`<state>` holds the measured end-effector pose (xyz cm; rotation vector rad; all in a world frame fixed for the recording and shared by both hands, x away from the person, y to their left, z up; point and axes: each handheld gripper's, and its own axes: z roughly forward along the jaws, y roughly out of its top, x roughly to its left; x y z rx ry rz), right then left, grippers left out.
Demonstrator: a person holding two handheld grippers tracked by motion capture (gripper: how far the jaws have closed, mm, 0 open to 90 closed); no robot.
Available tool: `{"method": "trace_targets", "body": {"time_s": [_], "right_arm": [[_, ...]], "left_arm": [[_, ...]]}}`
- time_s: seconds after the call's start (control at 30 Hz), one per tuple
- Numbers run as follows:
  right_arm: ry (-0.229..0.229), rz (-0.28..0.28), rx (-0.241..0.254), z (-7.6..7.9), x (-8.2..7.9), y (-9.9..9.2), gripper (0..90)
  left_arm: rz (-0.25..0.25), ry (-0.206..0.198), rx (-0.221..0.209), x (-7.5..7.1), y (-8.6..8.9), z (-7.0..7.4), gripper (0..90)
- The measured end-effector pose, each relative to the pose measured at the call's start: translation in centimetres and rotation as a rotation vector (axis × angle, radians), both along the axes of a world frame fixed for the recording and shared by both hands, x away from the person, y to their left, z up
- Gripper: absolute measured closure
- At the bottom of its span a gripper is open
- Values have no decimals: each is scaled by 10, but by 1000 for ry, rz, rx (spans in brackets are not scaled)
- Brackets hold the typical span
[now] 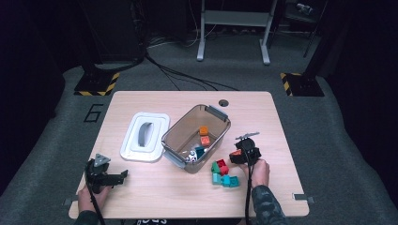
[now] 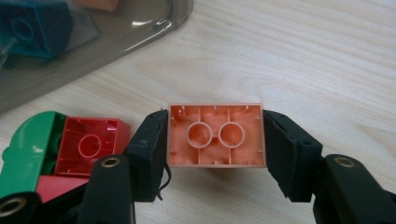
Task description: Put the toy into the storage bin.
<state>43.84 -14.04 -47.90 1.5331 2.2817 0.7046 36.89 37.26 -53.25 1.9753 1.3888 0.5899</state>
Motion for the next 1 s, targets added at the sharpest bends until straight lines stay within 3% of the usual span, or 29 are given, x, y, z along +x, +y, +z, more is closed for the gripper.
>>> {"method": "trace_targets", "body": {"time_s": [0.13, 0.17, 0.27, 0.67, 1.0], "right_arm": [[2, -28, 8, 8, 1, -3, 432], [-17, -11, 2, 8, 2, -6, 432], [-12, -32, -4, 16, 3, -7, 432], [-75, -25, -9, 45, 11, -17, 432], [-131, -40, -11, 82, 19, -25, 432]], "left_arm": [[0, 1, 0, 0, 0, 0, 3], [0, 0, 0, 0, 0, 0, 4], [0, 1, 0, 0, 0, 0, 4], [-2, 7, 2, 0, 0, 1, 3], [1, 0, -1, 0, 0, 0, 3]]}}
